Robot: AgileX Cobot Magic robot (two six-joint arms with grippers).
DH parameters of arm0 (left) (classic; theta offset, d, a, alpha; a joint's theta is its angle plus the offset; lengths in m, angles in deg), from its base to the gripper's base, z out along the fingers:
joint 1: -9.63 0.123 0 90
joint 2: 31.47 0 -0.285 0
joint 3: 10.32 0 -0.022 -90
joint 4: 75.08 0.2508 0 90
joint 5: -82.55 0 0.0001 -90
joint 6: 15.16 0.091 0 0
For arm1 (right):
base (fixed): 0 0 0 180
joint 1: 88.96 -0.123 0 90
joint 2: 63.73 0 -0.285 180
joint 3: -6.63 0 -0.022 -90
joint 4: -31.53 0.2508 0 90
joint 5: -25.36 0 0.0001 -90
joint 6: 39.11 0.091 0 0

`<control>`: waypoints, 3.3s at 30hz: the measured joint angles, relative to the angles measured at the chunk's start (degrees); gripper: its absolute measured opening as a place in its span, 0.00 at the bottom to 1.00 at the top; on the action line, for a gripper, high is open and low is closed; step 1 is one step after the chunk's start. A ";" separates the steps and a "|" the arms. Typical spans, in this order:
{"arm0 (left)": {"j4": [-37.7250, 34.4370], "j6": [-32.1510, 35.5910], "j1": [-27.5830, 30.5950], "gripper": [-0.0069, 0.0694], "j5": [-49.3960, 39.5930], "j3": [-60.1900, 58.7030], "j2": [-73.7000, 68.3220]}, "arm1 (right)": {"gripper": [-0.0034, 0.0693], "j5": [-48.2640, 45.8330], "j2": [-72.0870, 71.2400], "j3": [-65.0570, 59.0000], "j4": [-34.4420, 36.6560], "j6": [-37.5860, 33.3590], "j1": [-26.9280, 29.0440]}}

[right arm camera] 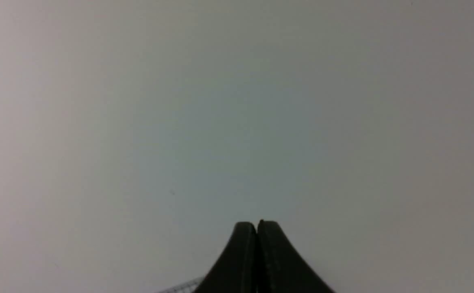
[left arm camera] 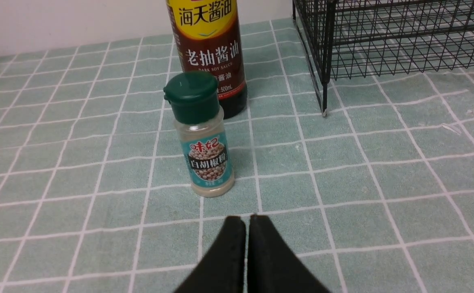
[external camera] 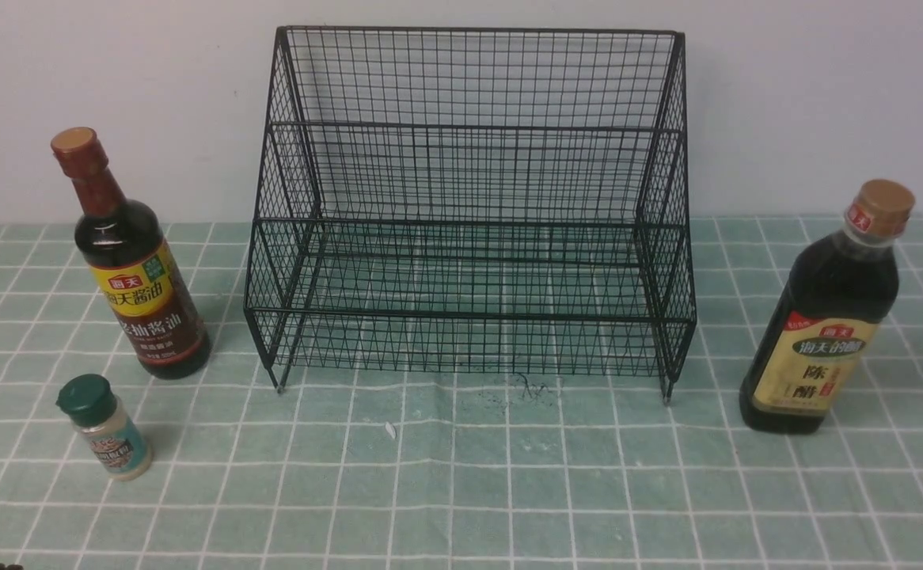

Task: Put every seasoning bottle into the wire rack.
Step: Use the right arm to grab the condiment bottle closest to it, then use the right arm to put the condiment bottle back on the shelf

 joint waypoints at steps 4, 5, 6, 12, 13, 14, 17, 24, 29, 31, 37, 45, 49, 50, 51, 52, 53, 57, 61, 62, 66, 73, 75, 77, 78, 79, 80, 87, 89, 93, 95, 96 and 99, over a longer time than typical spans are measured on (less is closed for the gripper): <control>0.00 0.00 0.00 0.08 0.00 0.00 0.00 | 0.03 -17.48 12.27 11.70 -1.96 -5.06 0.00; 0.00 0.00 0.00 0.08 0.00 0.00 0.00 | 0.03 -20.37 15.62 14.27 -1.47 -7.69 0.00; 0.00 0.00 0.00 0.08 0.00 0.00 0.00 | 0.03 -21.65 18.19 16.16 -0.93 -9.44 0.00; 0.00 0.00 0.00 0.08 0.00 0.00 0.00 | 0.07 -22.25 33.84 24.91 10.98 -27.65 0.00; 0.00 0.00 0.00 0.08 0.00 0.00 0.00 | 0.09 -21.50 35.48 25.46 12.70 -29.85 0.00; 0.00 0.00 0.00 0.08 0.00 0.00 0.00 | 0.10 -21.18 35.87 25.59 13.54 -30.91 0.00; 0.00 0.00 0.00 0.08 0.00 0.00 0.00 | 0.25 -19.04 43.01 27.03 21.79 -40.49 0.00; 0.00 0.00 0.00 0.08 0.00 0.00 0.00 | 0.67 -15.40 51.77 27.28 34.74 -56.18 0.00; 0.00 0.00 0.00 0.08 0.00 0.00 0.00 | 0.87 -13.09 57.53 27.28 40.94 -63.29 0.00; 0.00 0.00 0.00 0.08 0.00 0.00 0.00 | 0.90 -12.88 59.69 27.28 42.42 -65.32 0.00; 0.00 0.00 0.00 0.08 0.00 0.00 0.00 | 0.90 -12.39 65.16 27.28 44.04 -69.24 0.00; 0.00 0.00 0.00 0.08 0.00 0.00 0.00 | 0.72 -14.05 69.12 27.30 44.16 -69.93 0.00; 0.00 0.00 0.00 0.08 0.00 0.00 0.00 | 0.48 -12.81 68.97 27.59 43.16 -70.88 0.00; 0.00 0.00 0.00 0.08 0.00 0.00 0.00 | 0.48 -12.82 68.88 27.59 43.15 -70.96 0.00; 0.00 0.00 0.00 0.08 0.00 0.00 0.00 | 0.48 -13.05 68.60 27.59 42.99 -71.36 0.00; 0.00 0.00 0.00 0.08 0.00 0.00 0.00 | 0.48 -13.79 68.32 27.71 42.72 -71.93 0.00; 0.00 0.00 0.00 0.08 0.00 0.00 0.00 | 0.48 -14.41 68.08 27.85 42.66 -72.20 0.00; 0.00 0.00 0.00 0.08 0.00 0.00 0.00 | 0.48 -20.47 66.20 30.31 41.69 -72.89 0.00; 0.00 0.00 0.00 0.08 0.00 0.00 0.00 | 0.48 -27.99 63.72 36.07 42.08 -72.89 0.00; 0.00 0.00 0.00 0.08 0.00 0.00 0.00 | 0.48 -29.87 63.03 37.97 42.37 -72.89 0.00; 0.00 0.00 0.00 0.08 0.00 0.00 0.00 | 0.48 -35.70 61.36 45.26 42.69 -71.08 0.00; 0.00 0.00 0.00 0.08 0.00 0.00 0.00 | 0.48 -37.89 61.29 54.23 47.79 -71.03 -2.92; 0.00 0.00 0.00 0.08 0.00 0.00 0.00 | 0.48 -36.31 61.86 56.10 48.28 -71.22 -5.52; 0.00 0.00 0.00 0.08 0.00 0.00 0.00 | 0.48 -33.18 63.26 57.68 49.09 -71.28 -8.63; 0.00 0.00 0.00 0.08 0.00 0.00 0.00 | 0.48 -31.02 64.24 58.32 49.45 -71.28 -10.41; 0.00 0.00 0.00 0.08 0.00 0.00 0.00 | 0.48 -30.64 64.69 58.57 49.52 -71.28 -10.68; 0.00 0.00 0.00 0.08 0.00 0.00 0.00 | 0.48 -27.93 66.41 59.35 49.71 -71.28 -12.49; 0.00 0.00 0.00 0.08 0.00 0.00 0.00 | 0.48 -12.59 75.77 61.23 50.85 -71.42 -16.84; 0.00 0.00 0.00 0.08 0.00 0.00 0.00 | 0.48 -10.55 77.40 61.23 50.96 -71.42 -16.89; 0.00 0.00 0.00 0.08 0.00 0.00 0.00 | 0.48 -6.88 81.08 61.23 50.87 -71.69 -16.84; 0.00 0.00 0.00 0.08 0.00 0.00 0.00 | 0.48 -6.74 82.90 61.23 50.87 -71.90 -16.84; 0.00 0.00 0.00 0.08 0.00 0.00 0.00 | 0.48 -7.12 83.75 61.23 50.87 -71.90 -16.84; 0.00 0.00 0.00 0.08 0.00 0.00 0.00 | 0.48 -9.20 85.87 61.23 49.94 -72.18 -16.84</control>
